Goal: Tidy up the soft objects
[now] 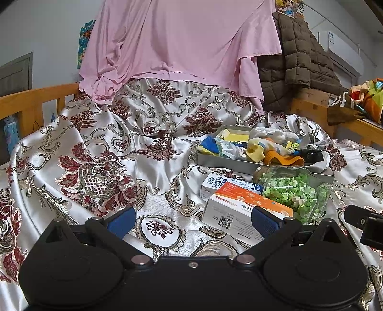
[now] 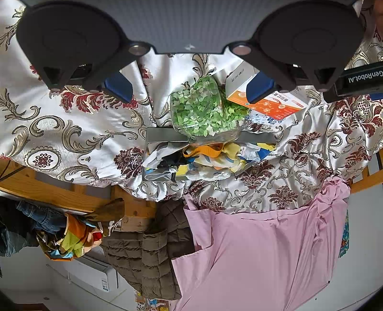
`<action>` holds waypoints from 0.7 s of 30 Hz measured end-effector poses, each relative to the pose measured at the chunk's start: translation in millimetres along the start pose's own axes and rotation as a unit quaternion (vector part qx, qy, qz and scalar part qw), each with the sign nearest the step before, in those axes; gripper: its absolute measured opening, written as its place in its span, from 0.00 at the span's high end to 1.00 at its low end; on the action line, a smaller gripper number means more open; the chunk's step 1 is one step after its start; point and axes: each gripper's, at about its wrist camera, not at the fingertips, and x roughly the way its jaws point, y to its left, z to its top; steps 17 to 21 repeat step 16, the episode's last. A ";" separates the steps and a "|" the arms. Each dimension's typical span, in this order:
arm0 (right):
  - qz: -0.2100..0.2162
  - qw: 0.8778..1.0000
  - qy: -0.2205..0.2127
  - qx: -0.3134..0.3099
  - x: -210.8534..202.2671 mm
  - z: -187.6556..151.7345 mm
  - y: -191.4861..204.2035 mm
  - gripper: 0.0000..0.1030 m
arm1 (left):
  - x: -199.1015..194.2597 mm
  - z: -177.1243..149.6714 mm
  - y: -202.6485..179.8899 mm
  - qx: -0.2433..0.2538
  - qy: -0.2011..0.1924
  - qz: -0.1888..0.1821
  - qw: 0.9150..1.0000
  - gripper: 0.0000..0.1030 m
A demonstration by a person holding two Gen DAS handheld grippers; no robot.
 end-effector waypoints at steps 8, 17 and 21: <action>0.000 1.000 0.002 0.000 0.9 -3.4 -0.5 0.00 | 0.6 -1.1 -1.3 0.001 0.002 -0.003 1.000 0.01; 0.000 1.000 0.002 0.000 1.1 -3.7 -0.4 0.00 | 1.9 -3.2 -4.0 0.004 0.009 -0.003 1.000 0.01; 0.000 1.000 0.002 0.000 1.1 -3.7 -0.4 0.00 | 1.9 -3.2 -4.0 0.004 0.009 -0.003 1.000 0.01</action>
